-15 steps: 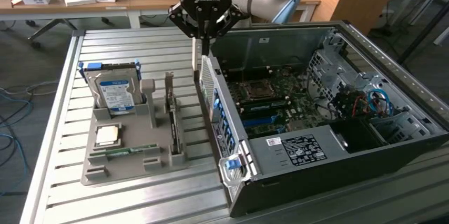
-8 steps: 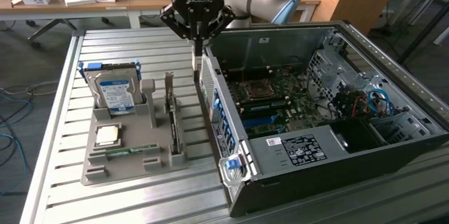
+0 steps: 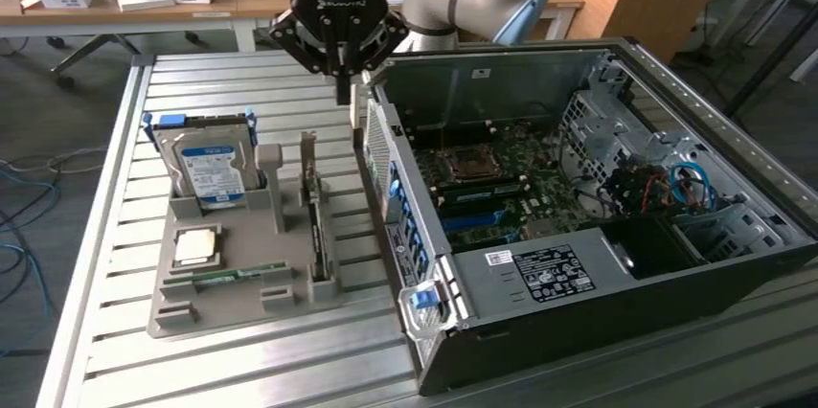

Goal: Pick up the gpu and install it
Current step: 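Reach for the gpu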

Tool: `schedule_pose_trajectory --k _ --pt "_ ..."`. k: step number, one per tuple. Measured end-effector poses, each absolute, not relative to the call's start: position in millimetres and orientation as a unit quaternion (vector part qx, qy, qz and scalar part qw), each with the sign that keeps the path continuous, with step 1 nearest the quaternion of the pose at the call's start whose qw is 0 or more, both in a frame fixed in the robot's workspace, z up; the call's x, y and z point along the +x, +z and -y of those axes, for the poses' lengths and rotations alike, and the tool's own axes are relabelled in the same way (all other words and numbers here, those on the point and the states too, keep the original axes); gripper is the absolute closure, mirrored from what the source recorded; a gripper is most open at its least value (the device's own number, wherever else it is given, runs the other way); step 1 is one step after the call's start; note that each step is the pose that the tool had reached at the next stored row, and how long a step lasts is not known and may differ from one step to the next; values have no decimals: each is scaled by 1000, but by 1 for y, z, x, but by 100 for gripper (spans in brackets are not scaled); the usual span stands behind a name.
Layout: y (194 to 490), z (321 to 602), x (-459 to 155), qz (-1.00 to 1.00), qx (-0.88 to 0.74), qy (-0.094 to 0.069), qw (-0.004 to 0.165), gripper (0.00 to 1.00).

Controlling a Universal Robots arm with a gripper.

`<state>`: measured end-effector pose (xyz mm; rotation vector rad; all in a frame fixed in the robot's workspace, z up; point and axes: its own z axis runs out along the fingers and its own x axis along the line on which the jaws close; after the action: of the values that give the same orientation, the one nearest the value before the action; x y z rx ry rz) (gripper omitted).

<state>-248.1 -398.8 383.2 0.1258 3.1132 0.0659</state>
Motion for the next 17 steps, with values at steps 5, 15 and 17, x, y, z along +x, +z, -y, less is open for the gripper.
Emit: schedule_pose_trajectory --k 5,15,17 --pt "382 399 -256 -999 40 21 13 89" --pt "380 399 -277 -999 41 21 13 89" --pt "379 399 -280 -999 41 21 13 89"
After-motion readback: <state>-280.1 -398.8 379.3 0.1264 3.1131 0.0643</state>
